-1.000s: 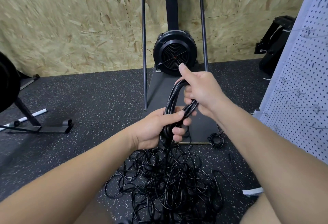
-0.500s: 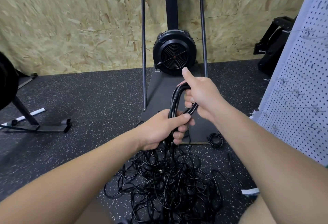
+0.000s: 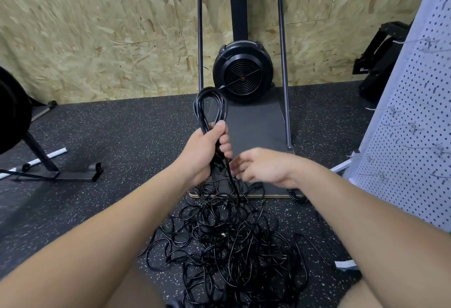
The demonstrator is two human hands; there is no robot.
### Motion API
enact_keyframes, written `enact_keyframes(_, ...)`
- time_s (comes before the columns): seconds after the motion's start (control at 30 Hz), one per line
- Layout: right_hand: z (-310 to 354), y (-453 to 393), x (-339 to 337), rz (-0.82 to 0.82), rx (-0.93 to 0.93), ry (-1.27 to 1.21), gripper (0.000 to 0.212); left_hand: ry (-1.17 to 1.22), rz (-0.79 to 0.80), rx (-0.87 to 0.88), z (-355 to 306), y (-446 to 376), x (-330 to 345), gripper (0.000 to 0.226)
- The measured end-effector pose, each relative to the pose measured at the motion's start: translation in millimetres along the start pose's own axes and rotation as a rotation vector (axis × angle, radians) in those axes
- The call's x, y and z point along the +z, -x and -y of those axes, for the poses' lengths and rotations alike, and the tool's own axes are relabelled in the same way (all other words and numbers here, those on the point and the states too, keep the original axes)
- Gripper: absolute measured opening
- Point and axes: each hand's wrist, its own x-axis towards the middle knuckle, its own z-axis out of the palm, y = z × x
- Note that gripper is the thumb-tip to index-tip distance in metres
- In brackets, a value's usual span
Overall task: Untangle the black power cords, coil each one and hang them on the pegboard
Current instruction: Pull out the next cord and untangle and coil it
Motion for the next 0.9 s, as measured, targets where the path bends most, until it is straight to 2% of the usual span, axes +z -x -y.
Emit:
enact_keyframes(0.1, -4, 0, 9, 0.146, -0.008, 0.169, 0.063, 0.041, -0.051, 0.009, -1, -5, -5, 0.031)
enact_keyframes(0.13, -4, 1, 10, 0.162, -0.012, 0.208, 0.061, 0.045, -0.063, 0.005, -1, -5, -6, 0.031)
enact_keyframes(0.23, -8, -1, 10, 0.209, -0.018, 0.200, 0.037, 0.055, -0.094, 0.000, 0, -4, -9, 0.030)
enact_keyframes(0.33, -7, 1, 12, 0.206, 0.017, 0.191, 0.032, 0.031, -0.177, 0.023, 0, -8, -17, 0.032)
enact_keyframes(0.43, 1, 5, 11, 0.055, 0.040, 0.089, 0.019, -0.014, -0.286, 0.060, -2, -16, -32, 0.030)
enact_keyframes(0.5, 8, 6, 5, -0.143, -0.031, 0.079, 0.012, -0.116, -0.365, 0.064, -2, -18, -45, 0.033)
enact_keyframes(0.57, 18, 10, -1, -0.252, -0.153, 0.148, 0.014, -0.255, -0.378, 0.038, -1, -18, -53, 0.035)
enact_keyframes(0.67, 37, 23, -4, -0.313, -0.332, 0.231, 0.016, -0.333, -0.283, -0.052, 1, -9, -45, 0.037)
enact_keyframes(0.73, 44, 28, -3, -0.392, -0.397, 0.246, 0.020, -0.331, -0.179, -0.126, 1, 3, -29, 0.047)
enact_keyframes(0.8, 41, 26, -1, -0.456, -0.376, 0.246, 0.033, -0.311, -0.055, -0.210, 0, 14, -13, 0.064)
enact_keyframes(0.9, 34, 20, 1, -0.579, -0.230, 0.269, 0.068, -0.240, 0.154, -0.290, 6, 20, -4, 0.072)
